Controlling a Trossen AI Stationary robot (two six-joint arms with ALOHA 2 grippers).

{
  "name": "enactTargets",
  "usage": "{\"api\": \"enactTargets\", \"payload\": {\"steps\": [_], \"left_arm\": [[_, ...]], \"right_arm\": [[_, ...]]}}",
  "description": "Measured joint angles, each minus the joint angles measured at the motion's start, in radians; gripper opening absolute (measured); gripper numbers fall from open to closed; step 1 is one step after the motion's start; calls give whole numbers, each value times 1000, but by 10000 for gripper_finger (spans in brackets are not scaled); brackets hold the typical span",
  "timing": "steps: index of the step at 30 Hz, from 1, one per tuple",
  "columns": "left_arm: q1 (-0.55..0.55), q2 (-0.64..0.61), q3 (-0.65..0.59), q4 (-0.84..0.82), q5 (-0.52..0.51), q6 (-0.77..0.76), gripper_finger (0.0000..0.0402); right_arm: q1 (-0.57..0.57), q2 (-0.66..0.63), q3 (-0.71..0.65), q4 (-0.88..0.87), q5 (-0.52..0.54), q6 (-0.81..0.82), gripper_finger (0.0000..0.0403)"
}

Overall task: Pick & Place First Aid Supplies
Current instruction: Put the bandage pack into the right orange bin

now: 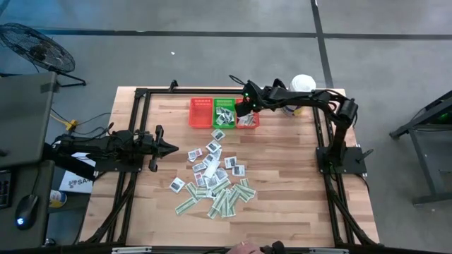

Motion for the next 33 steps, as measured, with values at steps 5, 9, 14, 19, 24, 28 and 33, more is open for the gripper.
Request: {"api": "enactTargets", "payload": {"steps": [5,9,14,19,24,28,33], "left_arm": [[0,0,0,0,0,0,1],[0,0,0,0,0,0,1],[0,0,0,0,0,0,1],[0,0,0,0,0,0,1],[0,0,0,0,0,0,1],[0,0,0,0,0,0,1],[0,0,0,0,0,0,1]], "right_arm": [[3,-7,-1,6,-1,0,205],[5,-41,-1,9,7,-10,206],[10,-85,-1,5,-14,-50,206],[30,-107,-1,3,-88,-134,206],[56,-122,-1,3,-128,-278,206],[92,-141,-1,-14,-119,-372,206],[166,-182,-4,-65,-41,-421,206]]}}
